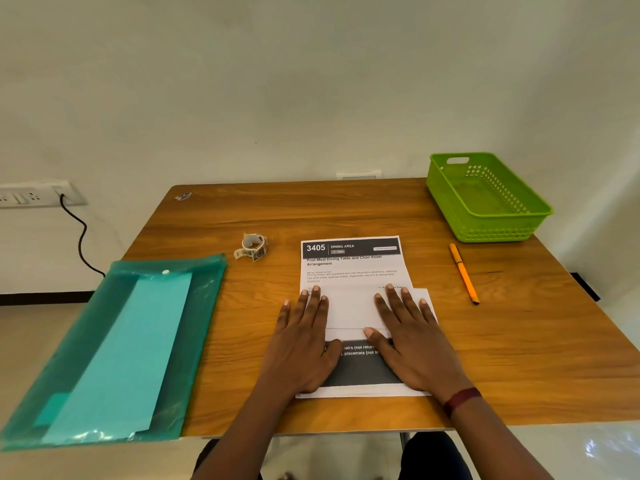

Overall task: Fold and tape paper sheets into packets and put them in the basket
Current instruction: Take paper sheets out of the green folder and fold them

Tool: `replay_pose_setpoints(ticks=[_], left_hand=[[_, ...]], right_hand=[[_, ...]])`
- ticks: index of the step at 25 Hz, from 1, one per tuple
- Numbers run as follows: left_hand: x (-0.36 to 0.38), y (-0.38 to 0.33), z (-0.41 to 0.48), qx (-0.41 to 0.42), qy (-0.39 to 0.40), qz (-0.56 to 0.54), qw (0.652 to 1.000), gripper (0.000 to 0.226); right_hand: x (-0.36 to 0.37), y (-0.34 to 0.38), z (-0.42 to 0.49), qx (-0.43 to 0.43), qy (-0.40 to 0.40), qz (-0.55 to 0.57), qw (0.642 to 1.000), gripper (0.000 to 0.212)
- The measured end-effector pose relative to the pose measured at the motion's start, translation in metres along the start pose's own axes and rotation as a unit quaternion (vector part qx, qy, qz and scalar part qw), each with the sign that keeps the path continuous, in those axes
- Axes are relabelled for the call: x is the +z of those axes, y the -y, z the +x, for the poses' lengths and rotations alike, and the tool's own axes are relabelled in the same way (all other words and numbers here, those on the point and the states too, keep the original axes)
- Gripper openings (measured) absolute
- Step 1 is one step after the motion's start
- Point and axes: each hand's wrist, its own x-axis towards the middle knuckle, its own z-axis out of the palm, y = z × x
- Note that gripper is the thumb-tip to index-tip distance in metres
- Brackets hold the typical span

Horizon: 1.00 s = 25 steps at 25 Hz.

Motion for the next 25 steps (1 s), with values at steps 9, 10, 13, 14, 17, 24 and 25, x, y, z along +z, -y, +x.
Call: replay_pose_setpoints(ticks=[9, 10, 13, 14, 17, 24, 25], left_hand=[[-0.004, -0.001, -0.004, -0.032, -0.024, -0.067, 0.997, 0.077], [-0.004, -0.001, -0.005, -0.033, -0.025, -0.070, 0.997, 0.077], [-0.007, 0.002, -0.007, -0.031, -0.021, -0.077, 0.996, 0.077], [-0.007, 0.002, -0.007, -0.030, -0.019, -0.087, 0.996, 0.077], [-0.012, 0.005, -0.006, -0.035, -0.036, -0.152, 0.987, 0.076], [-0.045, 0.054, -0.016, -0.095, -0.132, -0.196, 0.967, 0.074], [-0.048, 0.063, -0.020, -0.107, -0.136, -0.192, 0.966, 0.076]], right_hand=[[0.001, 0.001, -0.003, 0.040, -0.007, 0.003, 0.999, 0.080], [0.002, 0.001, -0.003, 0.038, -0.004, 0.001, 0.999, 0.079], [0.002, 0.001, -0.003, 0.034, -0.013, 0.018, 0.999, 0.079], [0.002, 0.000, -0.003, 0.035, -0.019, 0.027, 0.999, 0.078], [-0.004, -0.001, -0.003, 0.040, -0.056, 0.074, 0.995, 0.074], [-0.047, 0.044, 0.021, -0.073, -0.102, 0.129, 0.984, 0.070], [-0.051, 0.053, 0.027, -0.094, -0.102, 0.134, 0.981, 0.070]])
